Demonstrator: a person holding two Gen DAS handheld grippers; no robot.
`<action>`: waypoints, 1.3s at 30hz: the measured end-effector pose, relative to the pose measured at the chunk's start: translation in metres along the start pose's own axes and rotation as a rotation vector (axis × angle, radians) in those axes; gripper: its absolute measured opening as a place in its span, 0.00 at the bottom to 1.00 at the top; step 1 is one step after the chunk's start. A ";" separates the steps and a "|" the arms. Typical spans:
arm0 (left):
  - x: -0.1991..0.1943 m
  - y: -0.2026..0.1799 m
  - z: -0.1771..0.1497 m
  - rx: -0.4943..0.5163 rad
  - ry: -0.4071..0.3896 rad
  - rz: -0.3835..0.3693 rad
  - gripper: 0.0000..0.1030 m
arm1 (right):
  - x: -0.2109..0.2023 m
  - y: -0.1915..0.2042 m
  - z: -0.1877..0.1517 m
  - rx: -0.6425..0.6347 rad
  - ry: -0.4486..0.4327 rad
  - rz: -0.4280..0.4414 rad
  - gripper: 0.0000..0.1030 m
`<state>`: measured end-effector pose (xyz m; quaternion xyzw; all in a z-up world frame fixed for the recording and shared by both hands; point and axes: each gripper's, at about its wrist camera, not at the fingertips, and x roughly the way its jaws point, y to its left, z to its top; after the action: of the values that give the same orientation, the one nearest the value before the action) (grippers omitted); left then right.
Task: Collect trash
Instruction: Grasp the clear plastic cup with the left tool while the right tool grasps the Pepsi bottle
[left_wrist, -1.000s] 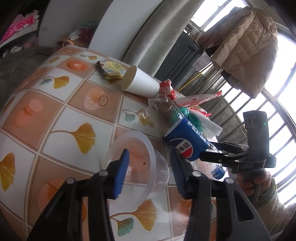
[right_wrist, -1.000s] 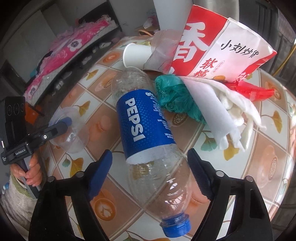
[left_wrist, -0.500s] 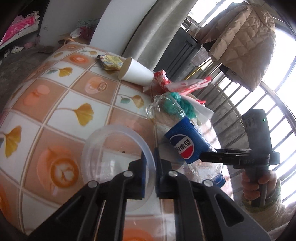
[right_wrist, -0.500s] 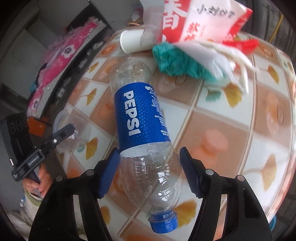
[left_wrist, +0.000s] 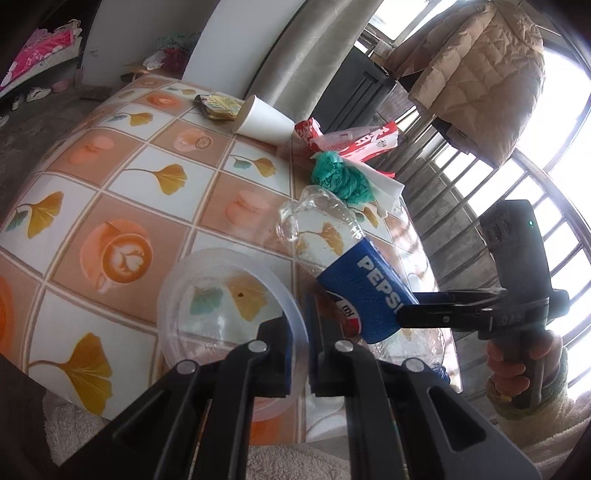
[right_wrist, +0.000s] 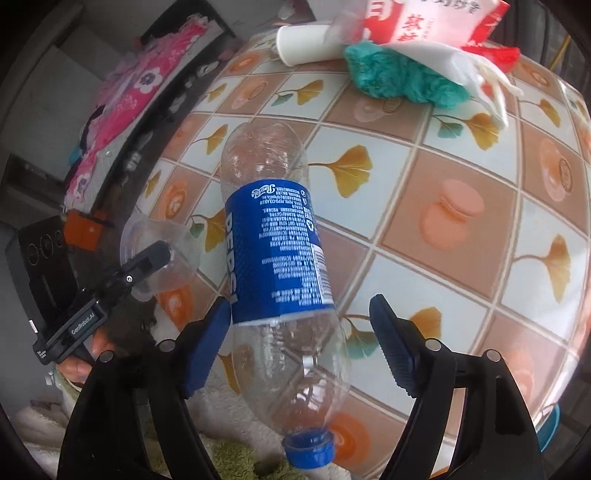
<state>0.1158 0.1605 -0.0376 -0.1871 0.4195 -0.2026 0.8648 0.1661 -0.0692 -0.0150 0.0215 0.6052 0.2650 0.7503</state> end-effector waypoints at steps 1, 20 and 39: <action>0.000 -0.001 -0.001 0.003 -0.002 0.003 0.05 | 0.004 0.003 0.003 -0.008 0.004 0.001 0.72; -0.011 -0.007 0.000 0.002 -0.032 0.005 0.05 | 0.006 -0.023 -0.012 0.152 -0.037 0.146 0.58; -0.025 -0.062 -0.001 0.105 -0.052 -0.014 0.05 | -0.032 -0.044 -0.048 0.223 -0.128 0.205 0.57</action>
<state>0.0890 0.1208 0.0087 -0.1496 0.3844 -0.2255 0.8826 0.1347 -0.1343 -0.0143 0.1834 0.5763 0.2693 0.7495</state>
